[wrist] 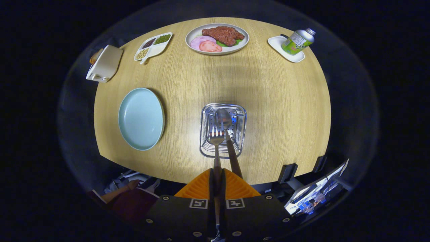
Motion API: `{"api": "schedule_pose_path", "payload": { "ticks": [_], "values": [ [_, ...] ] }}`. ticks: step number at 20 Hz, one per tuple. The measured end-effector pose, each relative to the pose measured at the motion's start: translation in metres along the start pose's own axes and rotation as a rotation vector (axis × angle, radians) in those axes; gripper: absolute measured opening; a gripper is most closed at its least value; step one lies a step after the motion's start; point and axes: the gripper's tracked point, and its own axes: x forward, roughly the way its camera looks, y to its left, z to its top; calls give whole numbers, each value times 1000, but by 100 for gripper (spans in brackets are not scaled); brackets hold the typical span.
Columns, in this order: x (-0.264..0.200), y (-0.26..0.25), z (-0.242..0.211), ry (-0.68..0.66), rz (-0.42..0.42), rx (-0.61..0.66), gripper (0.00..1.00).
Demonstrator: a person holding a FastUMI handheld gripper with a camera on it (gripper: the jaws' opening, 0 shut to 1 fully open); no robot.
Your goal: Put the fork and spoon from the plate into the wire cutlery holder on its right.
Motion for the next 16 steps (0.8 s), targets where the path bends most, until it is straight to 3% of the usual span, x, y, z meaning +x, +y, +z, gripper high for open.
{"api": "schedule_pose_path", "payload": {
  "ticks": [9,15,16],
  "values": [
    [-2,5,13,-22,22,14,18],
    [-24,8,37,-181,52,35,81],
    [-32,5,45,-230,39,37,96]
  ]
}}
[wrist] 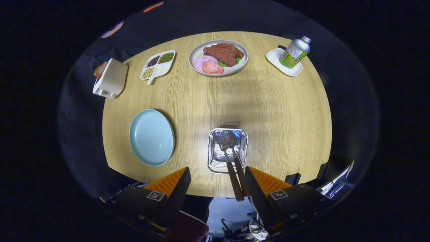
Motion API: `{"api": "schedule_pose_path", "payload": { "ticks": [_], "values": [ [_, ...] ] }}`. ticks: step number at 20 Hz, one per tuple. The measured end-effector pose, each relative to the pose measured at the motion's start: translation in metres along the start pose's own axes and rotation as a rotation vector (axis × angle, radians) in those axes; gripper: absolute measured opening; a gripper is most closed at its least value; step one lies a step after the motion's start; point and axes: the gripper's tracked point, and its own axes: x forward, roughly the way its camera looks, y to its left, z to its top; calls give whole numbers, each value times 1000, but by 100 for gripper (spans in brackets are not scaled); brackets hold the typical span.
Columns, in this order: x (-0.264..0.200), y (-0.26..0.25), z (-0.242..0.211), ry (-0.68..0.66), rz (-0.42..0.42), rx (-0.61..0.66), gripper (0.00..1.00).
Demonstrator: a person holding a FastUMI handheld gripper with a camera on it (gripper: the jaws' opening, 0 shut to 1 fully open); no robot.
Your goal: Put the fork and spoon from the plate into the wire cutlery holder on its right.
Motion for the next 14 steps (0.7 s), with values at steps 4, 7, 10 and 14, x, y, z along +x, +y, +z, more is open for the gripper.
{"api": "schedule_pose_path", "payload": {
  "ticks": [4,7,10,14],
  "values": [
    [-34,1,45,-257,-32,-37,99],
    [-72,14,69,-447,26,-6,99],
    [-106,15,82,-618,63,26,99],
    [-139,5,94,-820,31,53,99]
  ]
}}
